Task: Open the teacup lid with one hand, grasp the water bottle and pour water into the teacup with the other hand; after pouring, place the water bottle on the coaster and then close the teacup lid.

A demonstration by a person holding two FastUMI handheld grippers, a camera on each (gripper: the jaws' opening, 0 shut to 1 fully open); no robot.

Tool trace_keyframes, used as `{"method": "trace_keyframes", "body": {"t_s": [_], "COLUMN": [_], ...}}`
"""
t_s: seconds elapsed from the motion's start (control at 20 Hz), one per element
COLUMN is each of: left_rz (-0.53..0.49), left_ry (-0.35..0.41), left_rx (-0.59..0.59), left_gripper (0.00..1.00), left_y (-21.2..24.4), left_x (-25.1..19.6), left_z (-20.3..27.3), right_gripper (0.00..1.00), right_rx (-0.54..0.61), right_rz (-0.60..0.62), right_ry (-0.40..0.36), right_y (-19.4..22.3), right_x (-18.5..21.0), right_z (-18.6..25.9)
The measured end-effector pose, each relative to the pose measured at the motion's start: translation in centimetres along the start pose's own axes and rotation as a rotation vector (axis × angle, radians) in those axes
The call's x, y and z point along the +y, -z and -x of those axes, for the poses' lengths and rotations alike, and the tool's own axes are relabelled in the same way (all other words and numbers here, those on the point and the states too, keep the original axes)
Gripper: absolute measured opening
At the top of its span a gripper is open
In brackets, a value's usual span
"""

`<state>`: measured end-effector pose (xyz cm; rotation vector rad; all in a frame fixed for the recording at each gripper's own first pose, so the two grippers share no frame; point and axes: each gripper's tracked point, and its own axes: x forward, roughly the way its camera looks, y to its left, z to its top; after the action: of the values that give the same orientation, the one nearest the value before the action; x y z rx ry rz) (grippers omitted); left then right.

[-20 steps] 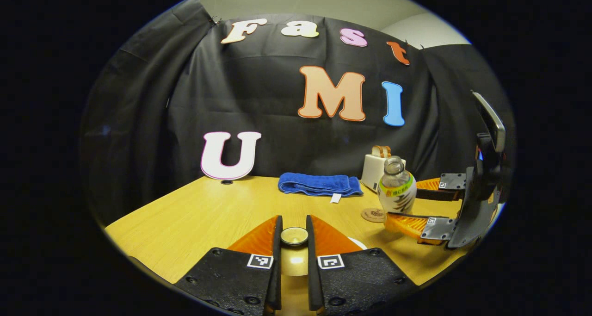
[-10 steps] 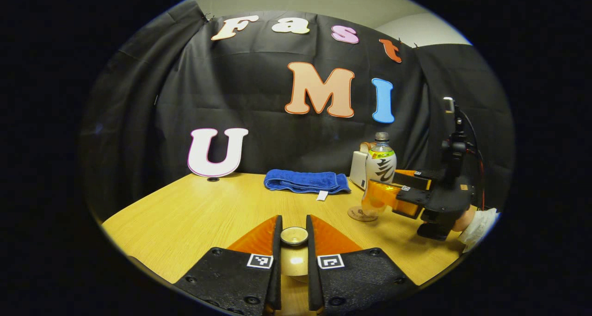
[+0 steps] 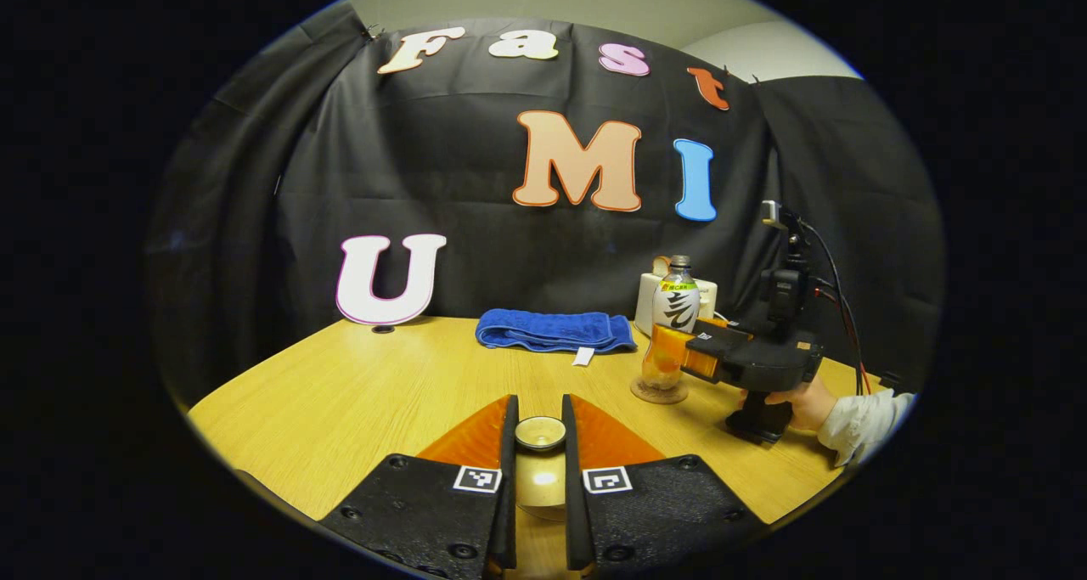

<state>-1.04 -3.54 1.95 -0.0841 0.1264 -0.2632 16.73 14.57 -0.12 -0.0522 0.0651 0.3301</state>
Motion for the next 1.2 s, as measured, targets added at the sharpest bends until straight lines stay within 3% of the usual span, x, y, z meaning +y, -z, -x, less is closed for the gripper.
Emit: {"method": "trace_keyframes", "body": {"t_s": [0.8, 0.85, 0.9, 1.2], "left_rz": [-0.009, -0.008, -0.008, -0.029], "left_ry": [0.013, 0.016, 0.022, 0.052], "left_rx": [0.019, 0.021, 0.025, 0.042], "left_gripper": [0.20, 0.20, 0.20, 0.20], "left_y": [0.7, 0.8, 1.0, 2.3], "left_x": [-0.6, -0.7, -0.9, -2.0], "left_z": [-0.3, -0.4, -0.5, -2.0], "right_gripper": [0.82, 0.94, 1.00, 1.00], "right_rx": [0.087, 0.086, 0.083, 0.020], "right_rz": [-0.057, -0.056, -0.051, -0.025], "right_ry": [0.025, 0.030, 0.040, 0.060], "right_y": [2.1, 2.0, 1.8, -0.4], "right_x": [-1.2, -1.3, -1.6, -2.4], "right_z": [-0.1, 0.2, 0.5, 4.2]}}
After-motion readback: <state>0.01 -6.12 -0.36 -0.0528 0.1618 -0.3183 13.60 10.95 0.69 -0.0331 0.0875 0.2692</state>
